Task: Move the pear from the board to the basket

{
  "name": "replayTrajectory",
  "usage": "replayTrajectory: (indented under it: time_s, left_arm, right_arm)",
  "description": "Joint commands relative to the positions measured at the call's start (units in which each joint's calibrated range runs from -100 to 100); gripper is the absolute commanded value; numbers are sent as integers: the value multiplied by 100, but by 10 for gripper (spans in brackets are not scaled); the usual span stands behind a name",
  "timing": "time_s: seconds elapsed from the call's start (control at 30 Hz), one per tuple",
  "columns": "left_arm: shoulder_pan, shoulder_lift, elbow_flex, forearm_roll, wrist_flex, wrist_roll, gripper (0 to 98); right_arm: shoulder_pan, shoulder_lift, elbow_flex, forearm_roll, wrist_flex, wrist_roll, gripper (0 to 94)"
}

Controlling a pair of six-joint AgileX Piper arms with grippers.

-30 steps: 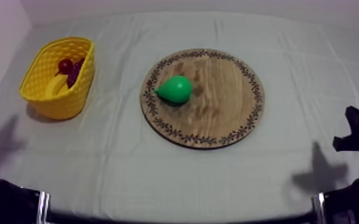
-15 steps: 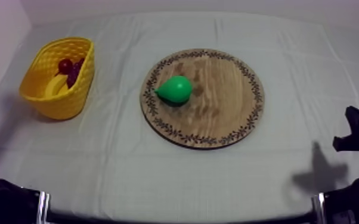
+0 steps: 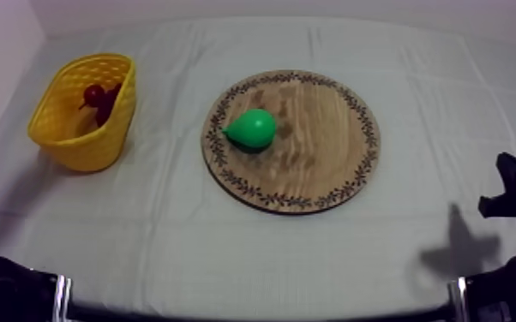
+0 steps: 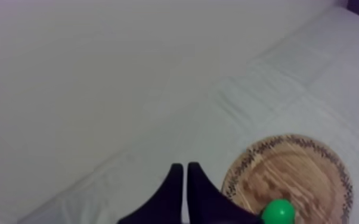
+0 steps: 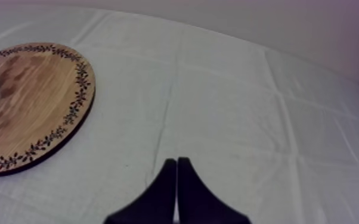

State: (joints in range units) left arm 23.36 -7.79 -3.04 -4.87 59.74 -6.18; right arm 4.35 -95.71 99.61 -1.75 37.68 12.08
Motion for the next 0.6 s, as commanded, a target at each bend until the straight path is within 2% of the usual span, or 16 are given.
replayTrajectory:
  time_s: [0.0, 0.2, 0.43, 0.47, 0.57]
  left_arm:
    - [186, 268, 4, -54, -4, -26, 1]
    - [523, 846, 35, -154, 92, -58, 0]
    - [713, 1334, 120, -127, 224, -220, 2]
    - [720, 1381, 135, -103, 228, -288, 31]
    - [719, 1493, 130, -57, 303, -411, 239]
  right_arm:
    - [1, -5, 5, 2, -1, 1, 3]
    - [1, -5, 5, 2, -1, 1, 3]
    - [1, -5, 5, 2, -1, 1, 3]
    - [1, -5, 5, 2, -1, 1, 3]
    - [1, -5, 5, 2, -1, 1, 3]
